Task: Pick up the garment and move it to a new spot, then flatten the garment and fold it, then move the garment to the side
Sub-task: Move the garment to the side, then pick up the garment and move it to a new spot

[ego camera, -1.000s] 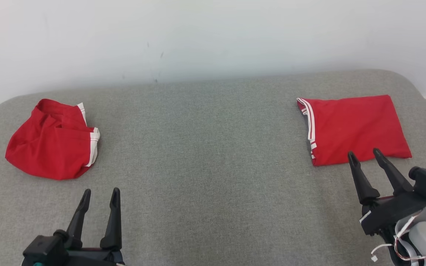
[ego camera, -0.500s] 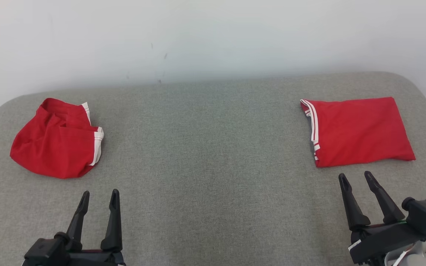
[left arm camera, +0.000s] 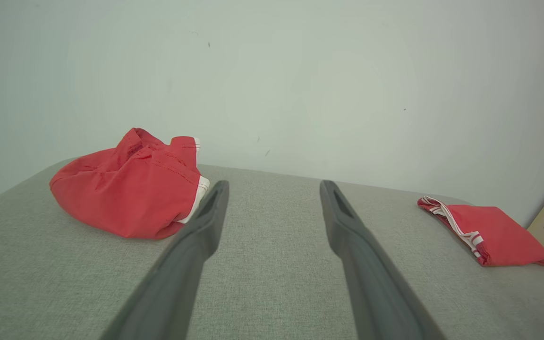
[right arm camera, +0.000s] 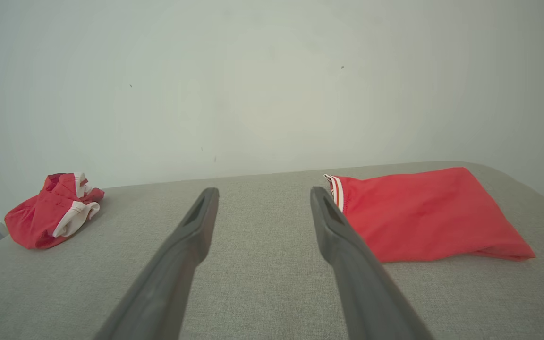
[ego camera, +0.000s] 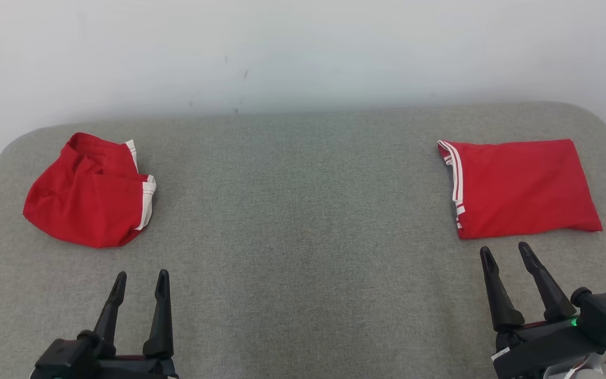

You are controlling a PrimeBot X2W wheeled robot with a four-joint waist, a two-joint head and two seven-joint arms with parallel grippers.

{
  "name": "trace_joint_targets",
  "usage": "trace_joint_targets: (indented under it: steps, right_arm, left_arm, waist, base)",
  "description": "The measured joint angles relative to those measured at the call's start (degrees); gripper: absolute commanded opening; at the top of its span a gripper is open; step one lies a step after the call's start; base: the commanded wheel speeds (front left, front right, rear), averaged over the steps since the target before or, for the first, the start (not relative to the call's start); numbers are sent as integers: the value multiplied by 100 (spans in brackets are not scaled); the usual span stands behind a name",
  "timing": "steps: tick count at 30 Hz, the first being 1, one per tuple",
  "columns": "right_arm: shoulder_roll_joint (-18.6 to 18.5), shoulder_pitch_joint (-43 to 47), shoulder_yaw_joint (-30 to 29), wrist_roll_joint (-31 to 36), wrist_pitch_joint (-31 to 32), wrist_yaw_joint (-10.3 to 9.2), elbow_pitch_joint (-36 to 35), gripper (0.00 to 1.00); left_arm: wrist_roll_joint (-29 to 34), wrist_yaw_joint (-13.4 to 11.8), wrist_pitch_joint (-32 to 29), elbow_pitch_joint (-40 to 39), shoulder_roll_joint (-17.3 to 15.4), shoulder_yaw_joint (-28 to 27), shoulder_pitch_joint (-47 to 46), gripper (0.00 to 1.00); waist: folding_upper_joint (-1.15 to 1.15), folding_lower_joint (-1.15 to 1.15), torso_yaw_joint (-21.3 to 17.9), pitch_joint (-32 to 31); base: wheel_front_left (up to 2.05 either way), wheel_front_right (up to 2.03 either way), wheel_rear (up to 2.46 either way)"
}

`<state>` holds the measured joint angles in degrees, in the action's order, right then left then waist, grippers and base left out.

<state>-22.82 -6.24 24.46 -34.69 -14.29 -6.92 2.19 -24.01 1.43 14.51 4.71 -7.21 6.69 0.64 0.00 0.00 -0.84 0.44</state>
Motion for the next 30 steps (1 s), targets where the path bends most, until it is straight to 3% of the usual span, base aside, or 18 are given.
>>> trace_joint_targets:
  steps: [16,30]
  right_arm:
    - [94,247,-244,411,-1,-15,-224,100]
    - [76,275,-428,563,-1,-7,-269,100]
  left_arm:
    - [301,-151,0,212,-9,-19,-20,100]
    - [399,-201,0,250,-14,-4,-194,100]
  waist:
    - [0,0,170,26]
    - [1,0,650,159]
  base:
    - [0,0,0]
    - [0,0,0]
